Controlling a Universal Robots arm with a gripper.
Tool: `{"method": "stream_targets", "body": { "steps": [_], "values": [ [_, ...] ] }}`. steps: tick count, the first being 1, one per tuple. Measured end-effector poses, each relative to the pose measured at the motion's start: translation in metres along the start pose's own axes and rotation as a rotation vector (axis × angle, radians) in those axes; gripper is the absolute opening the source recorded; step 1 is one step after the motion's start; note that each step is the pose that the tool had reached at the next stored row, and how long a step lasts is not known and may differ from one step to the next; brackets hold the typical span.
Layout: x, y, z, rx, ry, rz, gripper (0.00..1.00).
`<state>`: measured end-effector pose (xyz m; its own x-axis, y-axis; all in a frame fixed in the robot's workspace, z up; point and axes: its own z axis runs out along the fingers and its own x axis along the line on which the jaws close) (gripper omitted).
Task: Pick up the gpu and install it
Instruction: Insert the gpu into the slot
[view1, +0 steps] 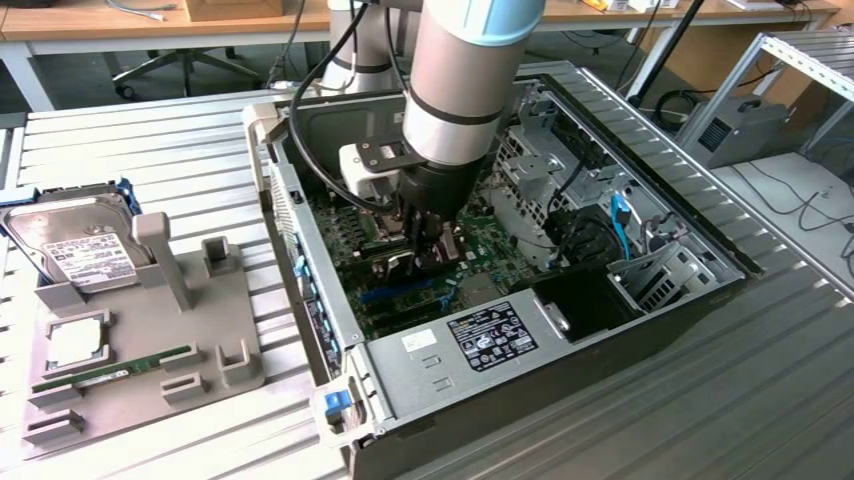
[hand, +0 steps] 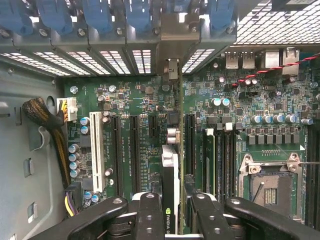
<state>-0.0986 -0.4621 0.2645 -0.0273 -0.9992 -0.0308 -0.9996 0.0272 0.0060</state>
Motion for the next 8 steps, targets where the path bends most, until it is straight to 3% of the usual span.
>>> {"method": "stream_targets", "body": {
  "steps": [8],
  "values": [
    [0.0001,0.0000,0.0016,0.0000,0.0000,0.000,0.27]
  ]
}}
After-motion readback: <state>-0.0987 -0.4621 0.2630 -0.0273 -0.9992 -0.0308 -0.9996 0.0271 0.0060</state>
